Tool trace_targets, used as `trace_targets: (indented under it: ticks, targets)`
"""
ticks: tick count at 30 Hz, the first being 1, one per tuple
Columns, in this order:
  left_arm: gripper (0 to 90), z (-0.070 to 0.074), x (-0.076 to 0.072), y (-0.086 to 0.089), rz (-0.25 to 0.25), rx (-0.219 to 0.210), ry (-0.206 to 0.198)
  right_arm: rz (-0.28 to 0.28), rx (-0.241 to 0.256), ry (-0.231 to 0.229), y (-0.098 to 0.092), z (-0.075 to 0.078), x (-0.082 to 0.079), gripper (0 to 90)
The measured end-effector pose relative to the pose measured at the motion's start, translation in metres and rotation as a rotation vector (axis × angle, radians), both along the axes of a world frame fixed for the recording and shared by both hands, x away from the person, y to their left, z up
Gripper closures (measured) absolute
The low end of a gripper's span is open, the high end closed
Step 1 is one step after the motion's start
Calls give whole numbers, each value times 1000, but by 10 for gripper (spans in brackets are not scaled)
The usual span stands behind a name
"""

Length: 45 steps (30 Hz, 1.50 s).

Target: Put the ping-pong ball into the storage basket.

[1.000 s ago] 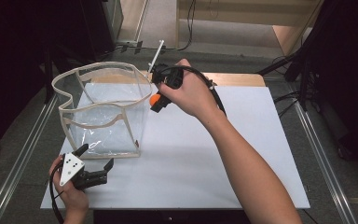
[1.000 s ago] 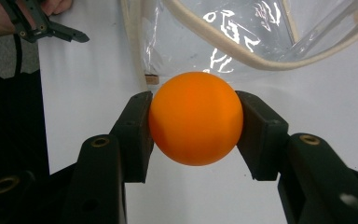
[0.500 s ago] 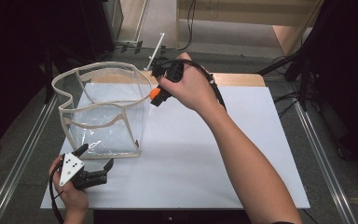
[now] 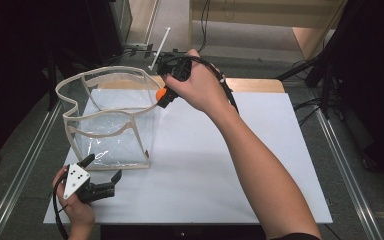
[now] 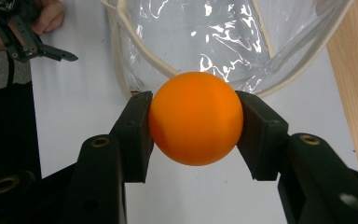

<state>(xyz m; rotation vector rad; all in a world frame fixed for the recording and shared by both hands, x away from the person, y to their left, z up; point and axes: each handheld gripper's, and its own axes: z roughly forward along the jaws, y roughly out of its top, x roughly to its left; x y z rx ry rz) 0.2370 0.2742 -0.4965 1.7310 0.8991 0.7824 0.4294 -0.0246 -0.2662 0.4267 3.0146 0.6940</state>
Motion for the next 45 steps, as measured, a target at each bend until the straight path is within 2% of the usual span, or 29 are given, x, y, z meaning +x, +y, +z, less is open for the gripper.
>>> trace_targets:
  ticks: [10, 19, 26, 31, 42, 45]
  targets:
    - [0, 0, 0, 0, -1, -3, 2, -1, 3, 6, 8, 2, 7, 479]
    - [0, 0, 0, 0, 0, -3, 2, -4, -2, -7, 17, 3, 11, 479]
    - [0, 0, 0, 0, 0, -4, 1, -1, 23, -3, 23, 1, 14, 478]
    - [0, 0, 0, 0, 0, -4, 1, -4, 16, -4, 28, -2, 16, 478]
    - [0, 0, 0, 0, -1, -4, 2, -30, 7, -6, 31, -8, 20, 472]
    - [0, 0, 0, 0, -1, -3, 1, -46, 5, -11, 30, -9, 21, 444]
